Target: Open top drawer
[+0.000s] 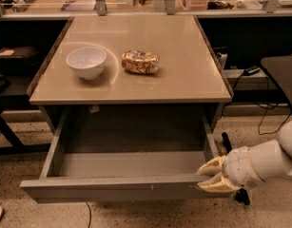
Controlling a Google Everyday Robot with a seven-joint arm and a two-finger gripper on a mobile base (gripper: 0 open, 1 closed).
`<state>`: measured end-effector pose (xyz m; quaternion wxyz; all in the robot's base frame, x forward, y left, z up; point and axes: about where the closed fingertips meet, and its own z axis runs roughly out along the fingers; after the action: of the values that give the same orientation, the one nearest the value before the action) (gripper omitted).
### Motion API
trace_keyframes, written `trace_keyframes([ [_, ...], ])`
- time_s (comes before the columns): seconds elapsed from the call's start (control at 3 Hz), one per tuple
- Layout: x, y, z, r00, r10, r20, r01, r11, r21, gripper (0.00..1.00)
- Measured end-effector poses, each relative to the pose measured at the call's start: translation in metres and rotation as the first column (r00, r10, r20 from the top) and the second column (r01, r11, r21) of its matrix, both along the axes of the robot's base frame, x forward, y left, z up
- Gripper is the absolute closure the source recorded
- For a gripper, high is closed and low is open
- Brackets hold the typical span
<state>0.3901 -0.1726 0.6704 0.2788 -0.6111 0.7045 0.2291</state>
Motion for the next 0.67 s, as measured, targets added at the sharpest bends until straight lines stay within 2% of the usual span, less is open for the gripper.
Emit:
trace_keyframes([
  [0.67, 0.0, 0.0, 0.0, 1.0, 0.0, 0.0, 0.0, 1.0, 0.0, 0.35],
])
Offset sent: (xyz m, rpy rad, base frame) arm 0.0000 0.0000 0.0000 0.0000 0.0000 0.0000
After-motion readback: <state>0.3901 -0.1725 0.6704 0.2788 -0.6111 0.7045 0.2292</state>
